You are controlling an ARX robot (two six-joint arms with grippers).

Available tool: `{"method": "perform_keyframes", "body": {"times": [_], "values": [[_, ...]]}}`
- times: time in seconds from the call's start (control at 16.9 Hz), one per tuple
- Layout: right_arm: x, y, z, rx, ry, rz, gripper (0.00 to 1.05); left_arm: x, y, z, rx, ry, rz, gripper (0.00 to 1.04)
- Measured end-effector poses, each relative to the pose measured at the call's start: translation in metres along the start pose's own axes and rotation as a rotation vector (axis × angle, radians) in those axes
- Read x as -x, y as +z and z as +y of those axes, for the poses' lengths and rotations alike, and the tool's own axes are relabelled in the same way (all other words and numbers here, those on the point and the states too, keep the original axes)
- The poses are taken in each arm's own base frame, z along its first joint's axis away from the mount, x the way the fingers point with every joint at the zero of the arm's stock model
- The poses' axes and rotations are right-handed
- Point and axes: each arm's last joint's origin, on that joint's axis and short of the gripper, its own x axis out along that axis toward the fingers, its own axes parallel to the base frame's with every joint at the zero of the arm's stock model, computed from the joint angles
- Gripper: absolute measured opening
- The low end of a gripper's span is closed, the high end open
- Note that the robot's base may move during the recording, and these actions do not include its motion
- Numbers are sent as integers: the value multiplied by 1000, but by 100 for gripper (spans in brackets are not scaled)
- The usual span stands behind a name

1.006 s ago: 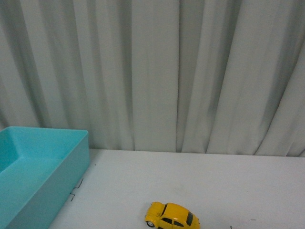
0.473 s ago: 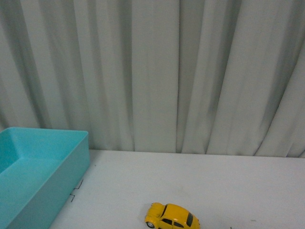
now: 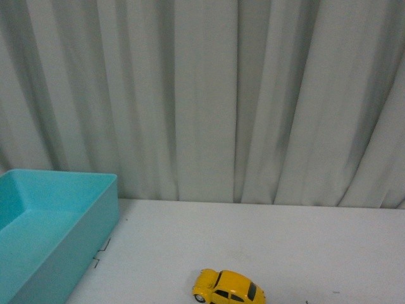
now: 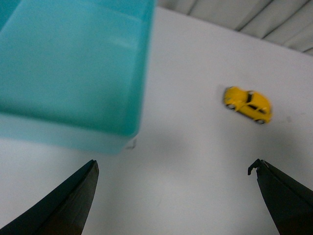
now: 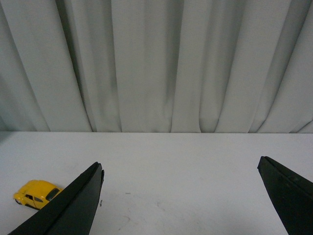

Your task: Wind up and store yellow beetle toy

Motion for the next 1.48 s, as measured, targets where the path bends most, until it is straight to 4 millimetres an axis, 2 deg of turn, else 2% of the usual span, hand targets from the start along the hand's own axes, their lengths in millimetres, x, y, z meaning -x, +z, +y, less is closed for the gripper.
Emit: {"method": "perform_keyframes", "body": {"times": [0.35, 0.41, 0.59, 0.77, 0.83, 1.01, 1.24, 1.36, 1.48], "values": [[0, 0, 0, 0, 0, 0, 98, -12, 19, -11, -11, -35, -16, 98], [0, 0, 0, 0, 0, -1, 98, -20, 28, -17, -29, -39, -27, 98], [0, 0, 0, 0, 0, -1, 98, -89, 71, -63, -220, -135, -36, 98], [0, 0, 0, 0, 0, -1, 98, -156, 94, -95, -401, -158, 56, 98], [0, 0, 0, 0, 0, -1, 98, -172, 96, -106, -459, -185, 93, 98], [0, 0, 0, 0, 0, -1, 98, -204, 105, -144, -626, -290, 141, 98], [0, 0, 0, 0, 0, -1, 98, -223, 102, -196, -889, -433, 193, 98], [0, 0, 0, 0, 0, 0, 98, -232, 84, -213, -1065, -484, 260, 98], [0, 0, 0, 0, 0, -1, 98, -241, 62, -218, -1244, -513, 345, 98]]}}
